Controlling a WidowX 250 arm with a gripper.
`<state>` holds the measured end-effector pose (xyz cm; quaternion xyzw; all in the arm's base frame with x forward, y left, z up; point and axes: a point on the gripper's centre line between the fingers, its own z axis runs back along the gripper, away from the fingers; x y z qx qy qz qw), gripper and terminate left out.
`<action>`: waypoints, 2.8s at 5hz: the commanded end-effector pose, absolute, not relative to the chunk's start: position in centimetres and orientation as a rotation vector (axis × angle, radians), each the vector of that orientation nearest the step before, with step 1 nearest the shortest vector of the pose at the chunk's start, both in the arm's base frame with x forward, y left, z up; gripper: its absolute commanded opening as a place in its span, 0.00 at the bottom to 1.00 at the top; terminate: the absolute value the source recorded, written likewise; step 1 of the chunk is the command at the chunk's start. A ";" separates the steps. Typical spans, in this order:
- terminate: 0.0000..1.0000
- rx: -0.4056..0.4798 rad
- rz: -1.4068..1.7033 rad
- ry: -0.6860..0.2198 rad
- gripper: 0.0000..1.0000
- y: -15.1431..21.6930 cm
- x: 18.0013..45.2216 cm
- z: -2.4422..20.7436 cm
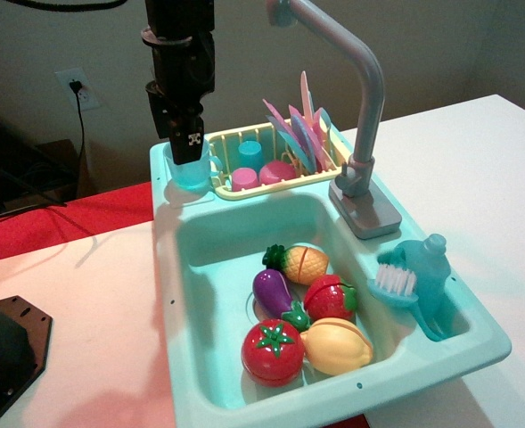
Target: Put cup from counter to sink
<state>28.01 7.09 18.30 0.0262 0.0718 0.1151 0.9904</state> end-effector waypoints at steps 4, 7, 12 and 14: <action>0.00 0.083 0.266 0.156 1.00 8.3 30.9 16.5; 0.00 0.147 0.234 0.180 0.00 7.1 29.7 14.6; 0.00 0.125 0.161 0.118 0.00 3.5 31.0 16.4; 0.00 0.100 0.085 0.110 0.00 -2.2 31.6 16.2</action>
